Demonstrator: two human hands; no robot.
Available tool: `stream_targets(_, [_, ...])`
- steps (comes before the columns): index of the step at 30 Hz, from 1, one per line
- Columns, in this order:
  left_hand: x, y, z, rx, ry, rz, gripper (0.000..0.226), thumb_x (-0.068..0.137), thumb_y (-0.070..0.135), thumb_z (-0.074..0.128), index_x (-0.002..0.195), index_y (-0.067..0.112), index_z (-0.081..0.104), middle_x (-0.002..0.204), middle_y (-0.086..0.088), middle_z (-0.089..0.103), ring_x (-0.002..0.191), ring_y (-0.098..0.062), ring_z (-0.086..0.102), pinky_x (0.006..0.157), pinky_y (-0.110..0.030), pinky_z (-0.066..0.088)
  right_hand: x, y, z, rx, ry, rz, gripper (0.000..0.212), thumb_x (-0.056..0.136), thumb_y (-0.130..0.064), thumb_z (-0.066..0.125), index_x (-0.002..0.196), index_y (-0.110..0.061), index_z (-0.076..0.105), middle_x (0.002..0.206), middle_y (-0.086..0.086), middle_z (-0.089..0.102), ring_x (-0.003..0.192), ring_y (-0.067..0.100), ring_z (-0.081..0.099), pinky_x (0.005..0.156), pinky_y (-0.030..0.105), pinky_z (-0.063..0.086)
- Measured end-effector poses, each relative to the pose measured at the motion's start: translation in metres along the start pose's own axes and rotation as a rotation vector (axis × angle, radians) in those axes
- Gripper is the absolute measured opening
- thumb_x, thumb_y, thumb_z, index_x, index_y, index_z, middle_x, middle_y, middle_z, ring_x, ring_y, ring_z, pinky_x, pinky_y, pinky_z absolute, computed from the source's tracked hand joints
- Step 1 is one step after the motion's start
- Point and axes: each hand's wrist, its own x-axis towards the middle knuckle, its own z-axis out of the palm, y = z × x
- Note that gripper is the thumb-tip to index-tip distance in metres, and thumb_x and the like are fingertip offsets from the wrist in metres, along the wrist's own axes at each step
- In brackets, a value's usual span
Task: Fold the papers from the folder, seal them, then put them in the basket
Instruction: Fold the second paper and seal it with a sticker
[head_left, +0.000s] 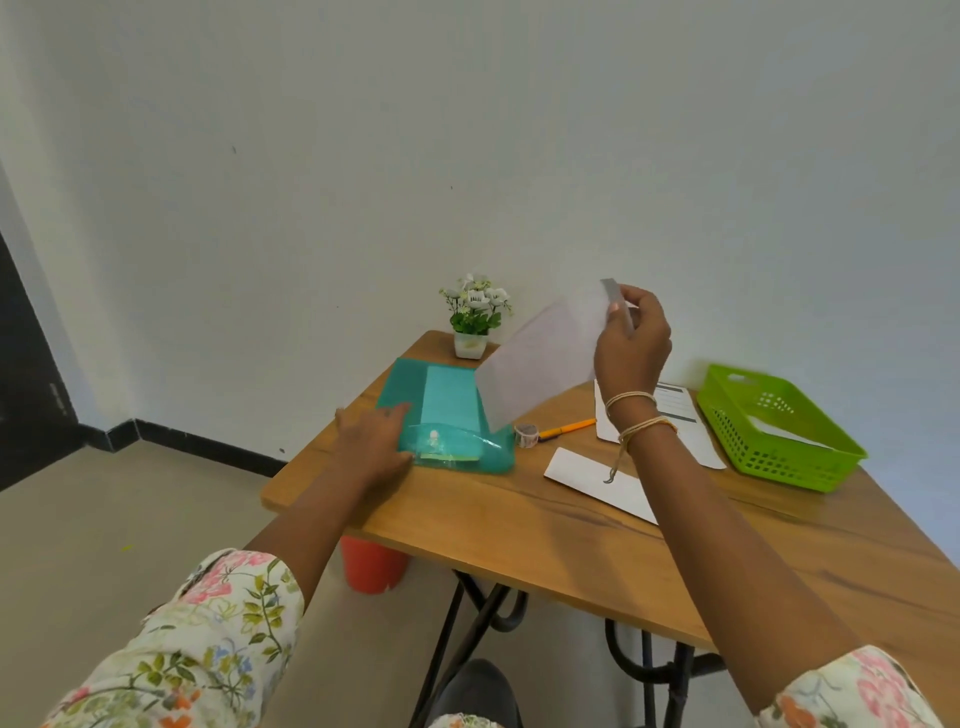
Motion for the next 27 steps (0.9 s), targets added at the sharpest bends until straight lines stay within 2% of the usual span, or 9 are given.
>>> stream_targets(2, [0.003,0.009,0.004,0.001,0.146,0.063,0.068,0.083,0.036,0.067,0.142,0.021,0.037,0.137,-0.005,0.050,0.127,-0.023,0.045,0.111,-0.054,0.020,-0.002,0.010,0.002,0.021,-0.109,0.039,0.034,0.090,0.003,0.047,0.118,-0.010,0.060,0.102,-0.002,0.061,0.091,0.010,0.055,0.067,-0.001,0.039])
stream_targets(4, [0.003,0.024,0.004,-0.193,0.199,0.127,0.047,0.087,0.031,0.065,0.130,0.018,0.053,0.126,-0.004,0.059,0.117,-0.021,0.054,0.101,-0.040,0.039,-0.007,0.019,0.004,0.060,-0.226,0.068,0.043,0.087,0.007,0.045,0.121,-0.014,0.059,0.108,0.002,0.063,0.098,0.014,0.059,0.081,0.011,0.048])
stream_targets(8, [-0.003,0.061,-0.011,-1.150,-0.140,-0.137,0.045,0.097,0.045,0.047,0.118,0.007,0.059,0.093,-0.011,0.069,0.067,-0.022,0.067,0.055,-0.026,0.055,-0.028,0.027,0.005,0.082,-0.468,-0.010,0.043,0.084,0.013,0.044,0.104,-0.015,0.069,0.101,0.000,0.069,0.097,0.008,0.064,0.083,0.020,0.052])
stream_targets(10, [-0.001,0.068,-0.016,-1.576,-0.317,-0.301,0.055,0.096,0.060,0.034,0.120,0.014,0.052,0.103,-0.018,0.067,0.078,-0.035,0.069,0.061,-0.037,0.058,-0.041,0.028,0.003,0.069,-0.612,-0.034,0.039,0.084,0.014,0.046,0.094,-0.012,0.073,0.092,0.000,0.071,0.086,-0.007,0.063,0.076,0.011,0.049])
stream_targets(13, [0.002,0.070,-0.016,-1.933,-0.340,-0.407,0.052,0.095,0.060,0.036,0.116,0.015,0.051,0.115,-0.021,0.064,0.096,-0.043,0.066,0.080,-0.050,0.054,-0.057,0.035,-0.003,-0.018,-0.762,-0.078,0.029,0.087,0.008,0.053,0.086,-0.010,0.075,0.096,0.006,0.073,0.088,-0.008,0.061,0.073,0.003,0.045])
stream_targets(16, [0.001,0.073,-0.010,-1.871,-0.261,-0.465,0.021,0.099,0.021,0.051,0.116,0.008,0.049,0.115,-0.019,0.063,0.091,-0.035,0.066,0.078,-0.048,0.055,-0.068,0.052,-0.014,-0.094,-0.880,-0.044,0.029,0.086,0.006,0.055,0.083,-0.015,0.075,0.111,0.007,0.069,0.108,0.014,0.059,0.068,0.006,0.049])
stream_targets(19, [-0.003,0.075,0.004,-1.751,-0.269,-0.500,0.033,0.096,0.005,0.053,0.127,0.006,0.045,0.109,-0.013,0.065,0.090,-0.029,0.066,0.075,-0.046,0.055,-0.079,0.075,-0.025,-0.208,-0.942,-0.013,0.030,0.082,0.004,0.056,0.083,-0.017,0.076,0.120,0.004,0.066,0.116,0.019,0.056,0.068,0.009,0.050])
stream_targets(23, [-0.001,0.080,0.020,-1.545,-0.194,-0.494,0.050,0.089,-0.004,0.060,0.133,0.007,0.039,0.125,-0.014,0.059,0.097,-0.029,0.065,0.072,-0.044,0.059,-0.091,0.101,-0.034,-0.460,-1.056,0.083,0.028,0.084,-0.002,0.058,0.087,-0.021,0.078,0.117,0.000,0.067,0.113,0.019,0.057,0.086,0.021,0.047])
stream_targets(27, [0.007,0.088,0.023,-1.201,-0.093,-0.435,0.084,0.084,-0.005,0.066,0.149,0.013,0.015,0.122,-0.014,0.057,0.089,-0.024,0.067,0.069,-0.035,0.060,-0.103,0.116,-0.041,-0.544,-1.094,0.124,0.028,0.086,-0.007,0.060,0.093,-0.028,0.076,0.121,-0.005,0.065,0.116,0.013,0.053,0.094,0.022,0.041])
